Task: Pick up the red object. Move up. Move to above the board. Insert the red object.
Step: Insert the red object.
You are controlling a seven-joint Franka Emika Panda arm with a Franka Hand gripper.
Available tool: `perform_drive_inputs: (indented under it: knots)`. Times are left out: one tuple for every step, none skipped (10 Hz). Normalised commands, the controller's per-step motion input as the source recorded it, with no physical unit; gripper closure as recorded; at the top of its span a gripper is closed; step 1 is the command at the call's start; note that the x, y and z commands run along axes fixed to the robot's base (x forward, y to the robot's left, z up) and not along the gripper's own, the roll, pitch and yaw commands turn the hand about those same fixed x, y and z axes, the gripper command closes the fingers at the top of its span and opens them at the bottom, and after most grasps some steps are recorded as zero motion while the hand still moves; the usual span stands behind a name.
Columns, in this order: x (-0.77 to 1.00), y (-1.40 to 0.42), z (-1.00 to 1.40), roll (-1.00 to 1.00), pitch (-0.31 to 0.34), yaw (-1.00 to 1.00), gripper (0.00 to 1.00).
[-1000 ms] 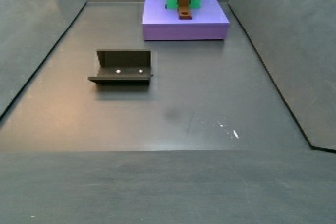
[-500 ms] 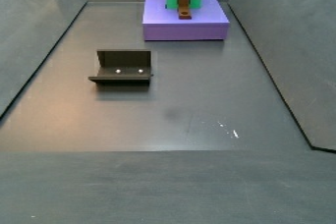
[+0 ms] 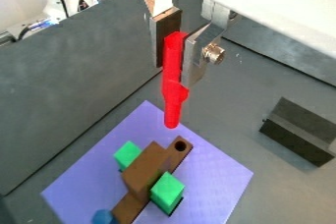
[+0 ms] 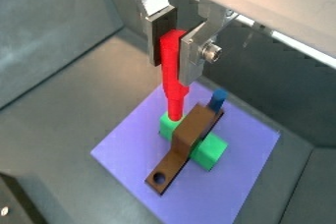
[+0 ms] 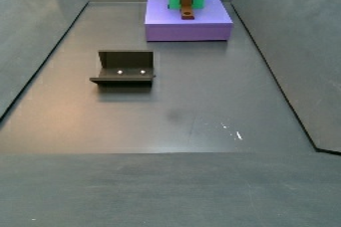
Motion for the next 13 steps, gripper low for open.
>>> perform_drive_inputs:
  knots:
    - [0.00, 0.27, -0.51, 0.25, 0.014, 0.00, 1.00]
    - [0.00, 0.25, -0.55, 0.22, 0.011, 0.00, 1.00]
    - [0.00, 0.22, -0.64, 0.19, 0.000, 0.00, 1.00]
    - [0.00, 0.21, -0.72, 0.13, 0.000, 0.01, 1.00]
    - [-0.06, 0.21, -0.68, 0.00, 0.000, 0.00, 1.00]
    - [-0.23, 0.23, -0.51, -0.25, 0.000, -0.10, 1.00]
    - [-0.31, 0.29, -0.38, -0.41, -0.036, -0.15, 1.00]
    - [-0.16, 0.19, -0.31, -0.39, -0.061, -0.09, 1.00]
    - [0.00, 0.07, -0.27, -0.16, -0.014, -0.01, 1.00]
    - [0.00, 0.00, -0.28, -0.07, 0.000, 0.00, 1.00]
    - [0.00, 0.00, -0.20, -0.06, 0.000, 0.00, 1.00]
    - [0.00, 0.00, -0.21, -0.06, 0.000, 0.00, 1.00]
    - [0.00, 0.00, -0.21, -0.07, 0.000, 0.00, 1.00]
